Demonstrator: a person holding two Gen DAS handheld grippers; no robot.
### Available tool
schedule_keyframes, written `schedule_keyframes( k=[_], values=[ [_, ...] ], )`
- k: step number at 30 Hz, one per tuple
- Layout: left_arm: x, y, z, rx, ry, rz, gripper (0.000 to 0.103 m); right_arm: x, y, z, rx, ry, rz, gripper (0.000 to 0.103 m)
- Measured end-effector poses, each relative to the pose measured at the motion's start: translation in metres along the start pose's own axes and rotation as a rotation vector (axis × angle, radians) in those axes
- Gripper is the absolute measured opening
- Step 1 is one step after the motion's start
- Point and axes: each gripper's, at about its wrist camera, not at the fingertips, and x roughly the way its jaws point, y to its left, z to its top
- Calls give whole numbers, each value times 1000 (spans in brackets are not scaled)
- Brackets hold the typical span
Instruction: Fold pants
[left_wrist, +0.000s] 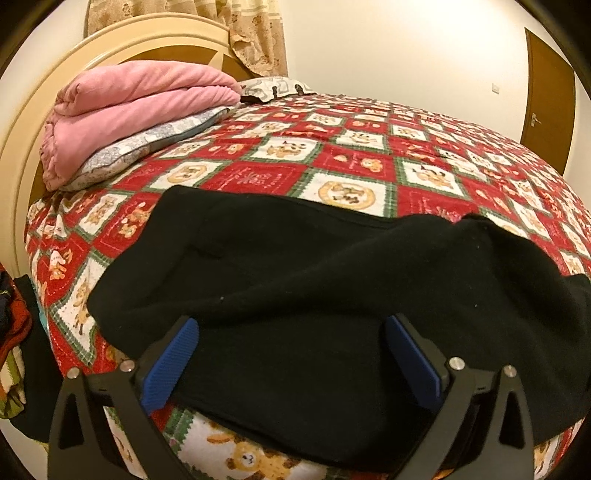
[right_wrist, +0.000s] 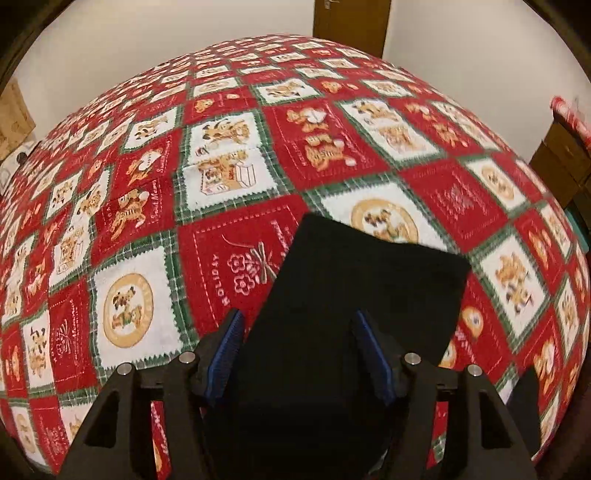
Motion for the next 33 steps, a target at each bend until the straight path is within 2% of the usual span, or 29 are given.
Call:
schedule_keyframes(
  k=[3,4,5,6,7,8,12,15,18,20,22,25,27,28,30,33],
  values=[
    [0,0,1,6,0,2,103,2,0,5,-20,29,27,58],
    [0,0,1,7,1,2,103,2,-3,6,-18,41,57,49],
    [0,0,1,6,1,2,103,1,-5,5,-13,44,73,28],
    [0,0,1,5,2,2,103,-3,-12,3,-3,45,94,18],
    [0,0,1,5,2,2,103,-9,-22,-1,20,46,154,10],
    [0,0,1,6,1,3,103,-15,-31,-7,49,44,216,7],
    [0,0,1,7,2,3,103,-59,-70,-36,140,-54,393,7],
    [0,0,1,4,3,2,103,-98,-114,-75,228,-136,468,7],
    [0,0,1,5,2,2,103,-112,-152,-111,320,-164,503,7],
    [0,0,1,5,3,2,103,-111,-178,-139,376,-169,485,7],
    [1,0,2,9,5,2,103,-98,-200,-164,427,-137,466,7],
    [2,-1,2,20,10,4,103,-69,-228,-197,529,-46,520,8],
    [2,-1,3,27,17,5,103,-63,-241,-206,561,-32,524,8],
    [2,-1,4,31,21,5,103,-64,-249,-208,575,-29,494,8],
    [2,-2,5,38,27,6,103,-72,-262,-207,590,-60,430,8],
    [-2,-3,9,52,28,17,102,-88,-270,-198,556,-117,426,8]
  ],
)
